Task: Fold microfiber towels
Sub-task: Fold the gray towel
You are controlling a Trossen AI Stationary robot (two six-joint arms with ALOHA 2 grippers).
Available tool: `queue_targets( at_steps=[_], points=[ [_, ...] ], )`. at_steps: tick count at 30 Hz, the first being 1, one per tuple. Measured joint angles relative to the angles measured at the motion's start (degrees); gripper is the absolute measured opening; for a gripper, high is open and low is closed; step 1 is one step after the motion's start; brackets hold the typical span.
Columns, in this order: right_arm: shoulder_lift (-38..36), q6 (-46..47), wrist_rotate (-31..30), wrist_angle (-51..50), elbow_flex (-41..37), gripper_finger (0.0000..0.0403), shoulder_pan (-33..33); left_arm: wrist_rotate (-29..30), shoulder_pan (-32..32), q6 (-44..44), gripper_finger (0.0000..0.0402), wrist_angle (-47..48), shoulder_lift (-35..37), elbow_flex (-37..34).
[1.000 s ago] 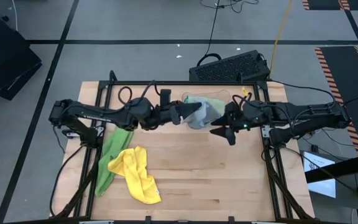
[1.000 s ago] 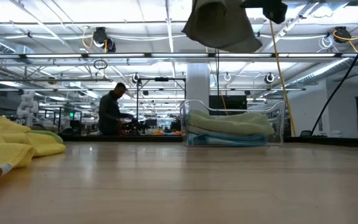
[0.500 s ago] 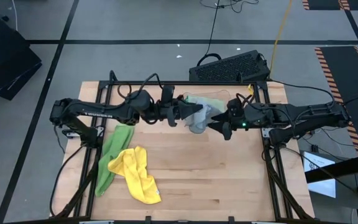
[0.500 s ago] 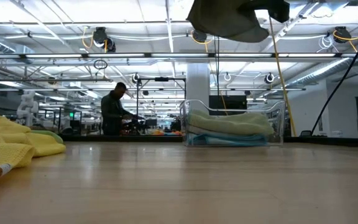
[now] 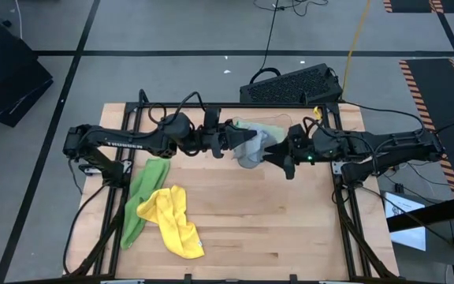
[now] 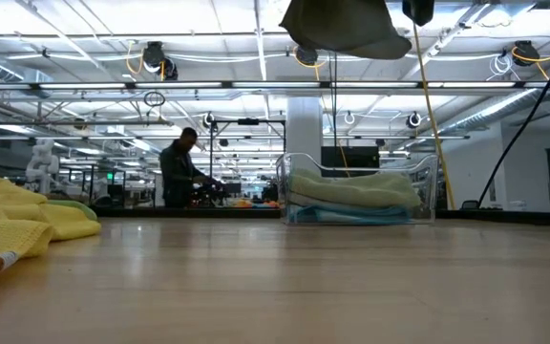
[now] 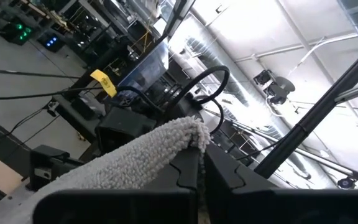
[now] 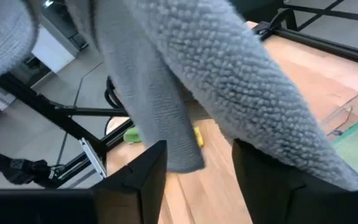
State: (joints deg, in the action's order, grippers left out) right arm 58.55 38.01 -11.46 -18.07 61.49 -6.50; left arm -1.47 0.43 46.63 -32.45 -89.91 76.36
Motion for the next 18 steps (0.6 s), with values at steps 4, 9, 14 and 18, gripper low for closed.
queue_targets(
  at_steps=[4,9,14,18],
  points=[
    [0.7,-1.8,1.2,0.1,-0.1,0.0188,0.0,0.1,0.0,0.1,0.0004,0.0,0.0,0.0],
    [2.0,-1.7,2.7,7.3,-4.6,0.0239,0.3,0.5,0.0,0.4,0.0009,0.1,0.0,0.0],
    [2.2,1.8,2.8,22.3,-11.6,0.0269,0.3,0.5,0.0,0.2,0.0006,0.1,0.0,0.0],
    [2.2,3.7,2.7,36.0,-17.1,0.0261,0.3,0.5,0.0,0.1,0.0006,0.1,0.0,0.0]
  ],
)
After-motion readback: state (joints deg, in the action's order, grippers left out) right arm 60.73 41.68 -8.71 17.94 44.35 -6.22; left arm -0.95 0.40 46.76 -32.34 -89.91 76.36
